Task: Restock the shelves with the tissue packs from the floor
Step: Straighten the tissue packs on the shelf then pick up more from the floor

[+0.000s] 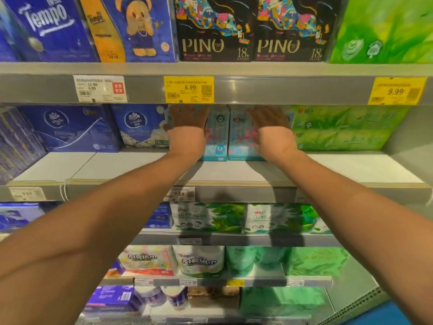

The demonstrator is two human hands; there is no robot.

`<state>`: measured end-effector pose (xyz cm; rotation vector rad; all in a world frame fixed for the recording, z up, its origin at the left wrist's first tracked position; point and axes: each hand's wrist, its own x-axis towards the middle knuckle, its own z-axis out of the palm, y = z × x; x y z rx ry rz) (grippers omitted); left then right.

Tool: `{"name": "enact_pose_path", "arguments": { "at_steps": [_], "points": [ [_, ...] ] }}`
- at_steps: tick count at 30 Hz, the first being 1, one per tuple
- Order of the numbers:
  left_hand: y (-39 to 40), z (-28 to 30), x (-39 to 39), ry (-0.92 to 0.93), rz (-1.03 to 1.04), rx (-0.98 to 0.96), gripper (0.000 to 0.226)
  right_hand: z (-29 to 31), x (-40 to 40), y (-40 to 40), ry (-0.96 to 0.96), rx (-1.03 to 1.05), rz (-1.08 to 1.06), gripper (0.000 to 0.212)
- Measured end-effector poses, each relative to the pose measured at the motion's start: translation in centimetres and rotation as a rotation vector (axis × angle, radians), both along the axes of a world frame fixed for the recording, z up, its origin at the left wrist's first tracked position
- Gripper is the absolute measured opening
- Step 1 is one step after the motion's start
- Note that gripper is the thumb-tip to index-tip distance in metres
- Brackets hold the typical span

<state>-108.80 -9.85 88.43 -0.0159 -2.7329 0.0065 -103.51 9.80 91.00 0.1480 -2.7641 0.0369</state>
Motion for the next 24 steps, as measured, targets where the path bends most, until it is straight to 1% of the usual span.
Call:
{"name": "enact_pose_path", "arguments": {
  "at_steps": [3, 5, 6, 8, 10, 12, 15, 17, 19, 22, 24],
  "points": [
    [0.3, 0.3, 0.4, -0.076, 0.021, -0.022, 0.021, 0.8, 0.7, -0.6, -0.032, 0.021, -0.039, 0.04],
    [0.5, 0.7, 1.0, -0.107, 0.025, -0.062, 0.023, 1.1, 1.2, -1.0, -0.07, 0.05, -0.058, 0.04],
    [0.4, 0.9, 1.3, -0.108, 0.019, -0.064, 0.024, 1.1, 1.5, -1.1, -0.079, 0.063, -0.066, 0.041],
    [0.1, 1.2, 1.8, -0.066, -0.046, -0.008, 0.027, 0.8, 2.2, -1.3, -0.08, 0.045, -0.074, 0.042],
    [-0.2, 1.5, 2.5, 0.011, -0.152, 0.06, 0.027, 0.3, 3.0, -1.3, -0.054, 0.032, -0.064, 0.042],
    [-0.3, 1.7, 3.8, 0.047, -0.244, 0.08, 0.029, -0.2, 4.2, -1.2, -0.031, 0.013, -0.048, 0.05],
    [-0.7, 1.3, 5.7, 0.061, -0.399, 0.114, 0.049, -0.6, 7.1, -1.4, -0.004, 0.01, -0.037, 0.072],
    [-1.0, 0.8, 6.9, 0.026, -0.559, 0.189, 0.057, -0.7, 9.9, -1.9, -0.009, -0.011, -0.073, 0.077],
    [-1.2, 0.5, 8.8, -0.05, -0.725, 0.264, 0.058, -1.3, 13.3, -2.5, -0.023, -0.04, -0.15, 0.079],
    [-1.5, -0.3, 13.1, -0.104, -0.892, 0.285, 0.057, -2.6, 19.8, -3.7, -0.051, -0.078, -0.279, 0.084],
    [-1.5, -1.3, 16.8, -0.18, -0.99, 0.288, 0.06, -4.0, 25.0, -4.7, -0.062, -0.103, -0.37, 0.085]
  ]
}}
